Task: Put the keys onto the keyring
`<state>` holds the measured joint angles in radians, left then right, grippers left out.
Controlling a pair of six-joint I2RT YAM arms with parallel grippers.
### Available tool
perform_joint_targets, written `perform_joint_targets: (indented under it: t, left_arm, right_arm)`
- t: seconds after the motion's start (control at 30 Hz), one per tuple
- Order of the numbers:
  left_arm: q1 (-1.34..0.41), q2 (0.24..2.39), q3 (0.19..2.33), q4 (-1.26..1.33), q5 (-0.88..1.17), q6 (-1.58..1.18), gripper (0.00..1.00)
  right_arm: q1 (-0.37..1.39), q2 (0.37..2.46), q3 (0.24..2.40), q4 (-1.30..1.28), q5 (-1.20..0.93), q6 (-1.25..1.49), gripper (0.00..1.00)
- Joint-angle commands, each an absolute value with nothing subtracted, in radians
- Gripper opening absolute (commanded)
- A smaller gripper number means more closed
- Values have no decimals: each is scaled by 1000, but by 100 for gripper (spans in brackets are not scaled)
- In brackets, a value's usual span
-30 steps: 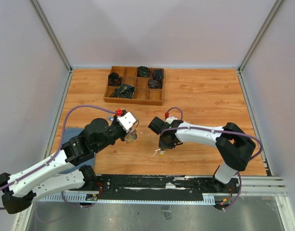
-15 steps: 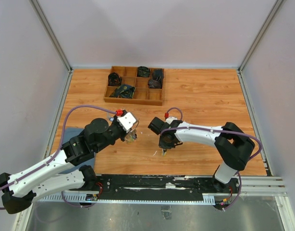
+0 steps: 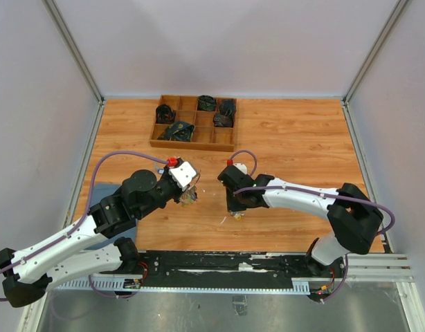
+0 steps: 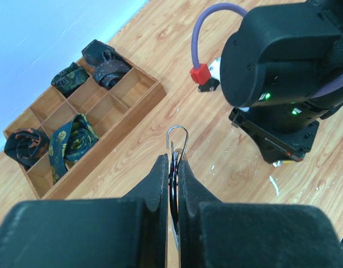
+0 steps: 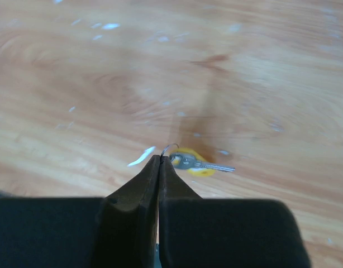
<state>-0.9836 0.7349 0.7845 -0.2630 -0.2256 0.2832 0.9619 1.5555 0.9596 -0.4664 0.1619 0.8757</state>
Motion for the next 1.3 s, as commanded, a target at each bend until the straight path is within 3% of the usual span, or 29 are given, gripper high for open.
perform_joint_targets:
  t: [0.0, 0.23, 0.4, 0.97, 1.27]
  left_arm:
    - [-974, 730, 790, -202, -222, 288, 0]
    - [-976, 738, 797, -203, -216, 283, 0]
    - [-975, 745, 806, -204, -212, 282, 1]
    - [-975, 761, 816, -206, -209, 283, 0]
    - [-975, 771, 816, -200, -202, 284, 1]
  right_arm:
    - [931, 1485, 856, -192, -164, 624, 1]
    - [789, 1526, 729, 253, -728, 633, 1]
    - [705, 1607, 682, 441, -916, 735, 1]
    - [534, 1662, 684, 82, -765, 484, 1]
    - [509, 1625, 677, -24, -669, 416, 8]
